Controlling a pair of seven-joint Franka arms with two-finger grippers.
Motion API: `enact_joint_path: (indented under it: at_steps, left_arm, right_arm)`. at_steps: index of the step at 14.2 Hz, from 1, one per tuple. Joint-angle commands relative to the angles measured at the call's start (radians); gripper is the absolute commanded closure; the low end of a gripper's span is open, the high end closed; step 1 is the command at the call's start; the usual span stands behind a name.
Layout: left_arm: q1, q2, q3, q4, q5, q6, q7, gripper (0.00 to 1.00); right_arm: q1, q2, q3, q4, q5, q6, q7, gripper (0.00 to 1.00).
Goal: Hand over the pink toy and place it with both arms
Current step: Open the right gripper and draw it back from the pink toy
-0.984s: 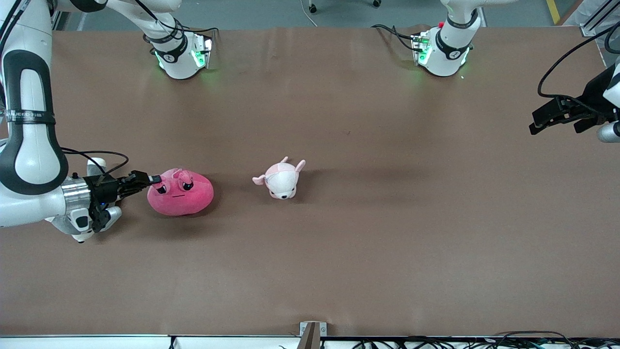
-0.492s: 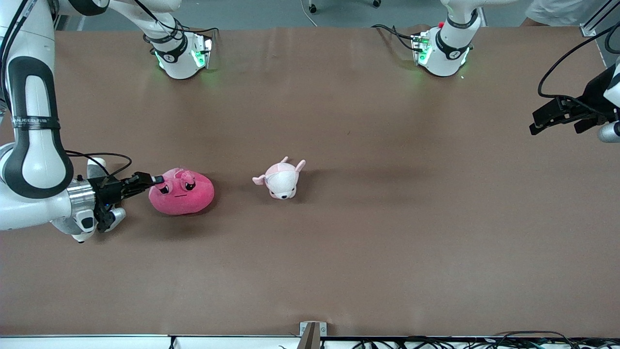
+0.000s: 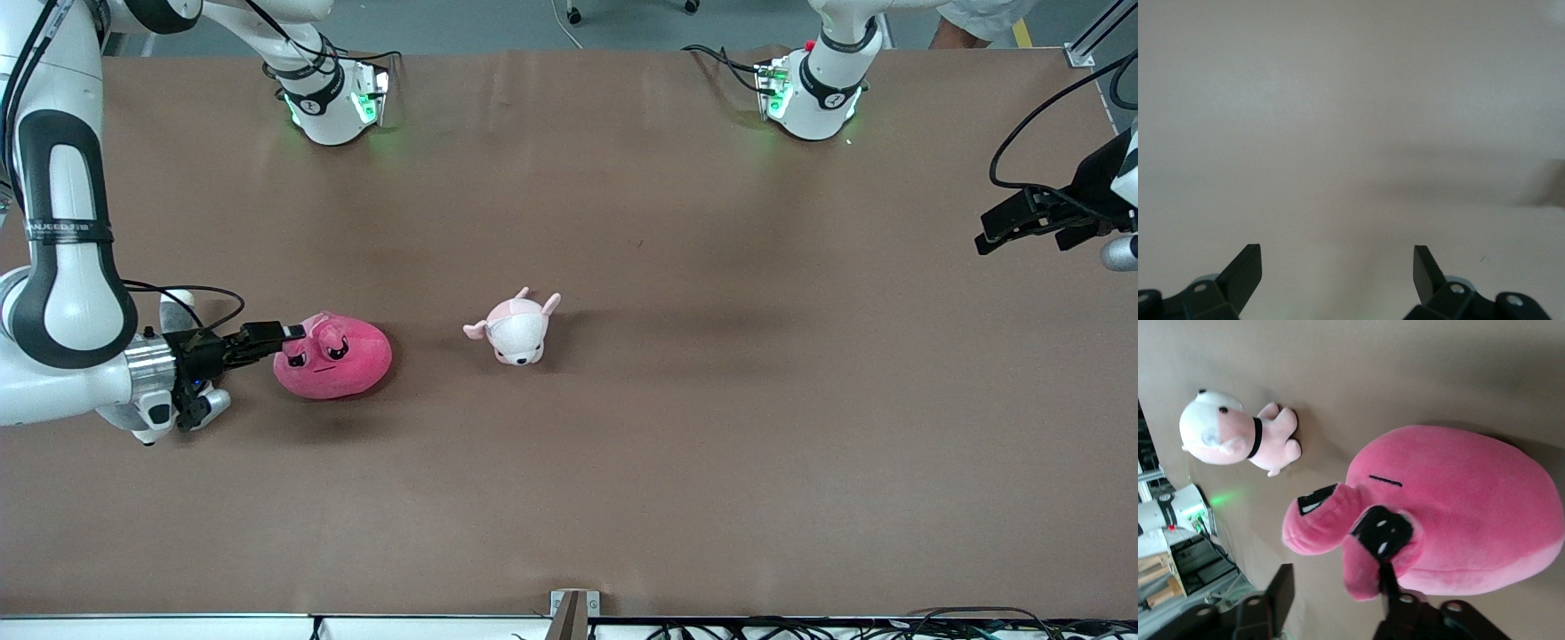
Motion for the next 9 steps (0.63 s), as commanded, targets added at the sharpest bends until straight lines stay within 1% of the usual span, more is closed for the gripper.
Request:
enact_joint_path:
  at_steps: [1,5,6,7,9]
  left_arm:
    - [-0.002,-0.044,-0.005,-0.034,-0.008,0.015,0.013,0.0]
    - [-0.003,-0.044,-0.008,-0.032,-0.008,0.018,0.013,0.0]
    - [-0.002,-0.044,-0.01,-0.034,-0.008,0.02,0.013,0.0]
    - [0.0,-0.044,-0.011,-0.034,-0.008,0.02,0.013,0.0]
    - [0.006,-0.046,-0.01,-0.037,-0.009,0.021,0.047,0.0]
  right_arm:
    - [-0.005,-0.038,0.008,0.073,-0.035,-0.014,0.169,0.0]
    - [0.054,-0.173,0.014,0.078,-0.236,-0.014,0.439,0.0]
    - [0.057,-0.211,0.014,0.077,-0.303,-0.014,0.485,0.0]
    - [0.057,-0.246,0.015,0.076,-0.373,-0.012,0.515,0.0]
    - [0.051,-0.294,0.009,0.081,-0.458,-0.003,0.511,0.0]
